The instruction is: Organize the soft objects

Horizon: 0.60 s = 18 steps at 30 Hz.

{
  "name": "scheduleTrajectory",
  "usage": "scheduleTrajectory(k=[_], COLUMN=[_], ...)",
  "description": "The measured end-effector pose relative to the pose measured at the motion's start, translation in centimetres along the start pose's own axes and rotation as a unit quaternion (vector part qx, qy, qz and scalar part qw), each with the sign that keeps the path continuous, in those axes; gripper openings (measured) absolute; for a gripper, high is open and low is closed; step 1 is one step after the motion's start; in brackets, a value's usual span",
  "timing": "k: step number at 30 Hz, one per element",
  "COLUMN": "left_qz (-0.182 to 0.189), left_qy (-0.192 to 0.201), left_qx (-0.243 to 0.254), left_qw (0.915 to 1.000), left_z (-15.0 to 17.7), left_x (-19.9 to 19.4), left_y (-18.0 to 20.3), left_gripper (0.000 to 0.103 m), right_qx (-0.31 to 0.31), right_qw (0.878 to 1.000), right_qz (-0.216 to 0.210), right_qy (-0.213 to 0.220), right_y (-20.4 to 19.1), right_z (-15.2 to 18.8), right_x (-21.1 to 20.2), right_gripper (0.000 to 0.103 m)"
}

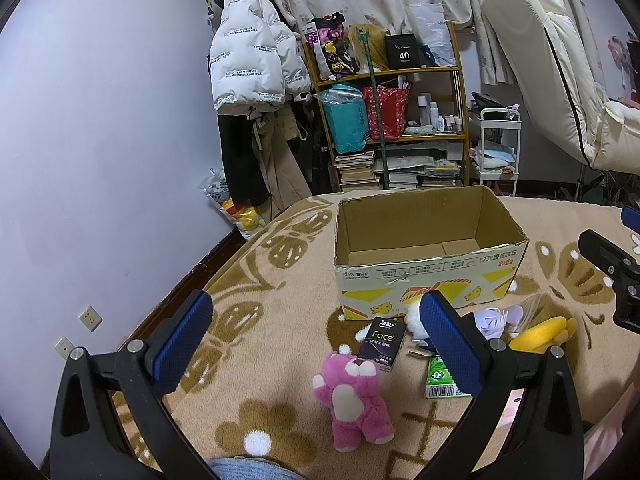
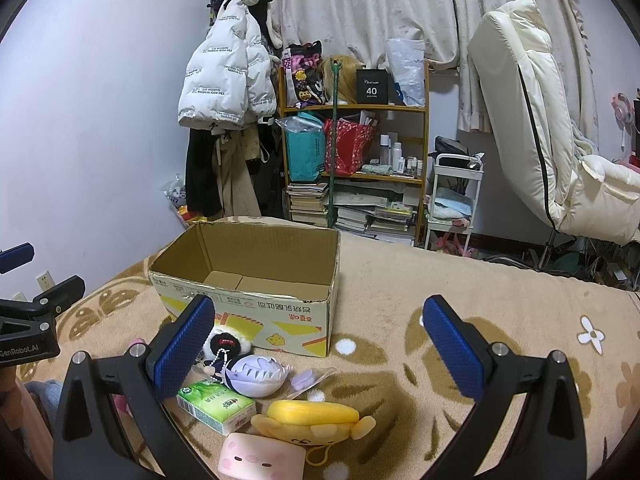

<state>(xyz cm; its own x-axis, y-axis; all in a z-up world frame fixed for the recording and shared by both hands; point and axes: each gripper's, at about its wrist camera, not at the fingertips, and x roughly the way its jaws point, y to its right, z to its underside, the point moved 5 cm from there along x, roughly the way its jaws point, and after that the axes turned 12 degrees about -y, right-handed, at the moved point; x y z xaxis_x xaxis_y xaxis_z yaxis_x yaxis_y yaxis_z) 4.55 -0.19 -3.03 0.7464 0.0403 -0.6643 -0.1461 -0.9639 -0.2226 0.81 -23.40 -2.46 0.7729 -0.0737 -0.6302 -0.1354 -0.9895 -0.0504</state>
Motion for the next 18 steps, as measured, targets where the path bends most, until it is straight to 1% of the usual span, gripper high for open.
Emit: scheduleTrajectory(k=[18], left_qz=[0.0], left_qy=[0.001], left_qx=[0.0], left_qw=[1.0], left_z=[0.04], left_x=[0.1], left_y=[0.08], left_gripper=[0.102], right_qx=[-0.004], right_qw=[1.0], right_qz=[0.002], right_qy=[0.003], right_y=[0.13], right_z=[-0.12], right_x=[-0.12], right_gripper=[0.103])
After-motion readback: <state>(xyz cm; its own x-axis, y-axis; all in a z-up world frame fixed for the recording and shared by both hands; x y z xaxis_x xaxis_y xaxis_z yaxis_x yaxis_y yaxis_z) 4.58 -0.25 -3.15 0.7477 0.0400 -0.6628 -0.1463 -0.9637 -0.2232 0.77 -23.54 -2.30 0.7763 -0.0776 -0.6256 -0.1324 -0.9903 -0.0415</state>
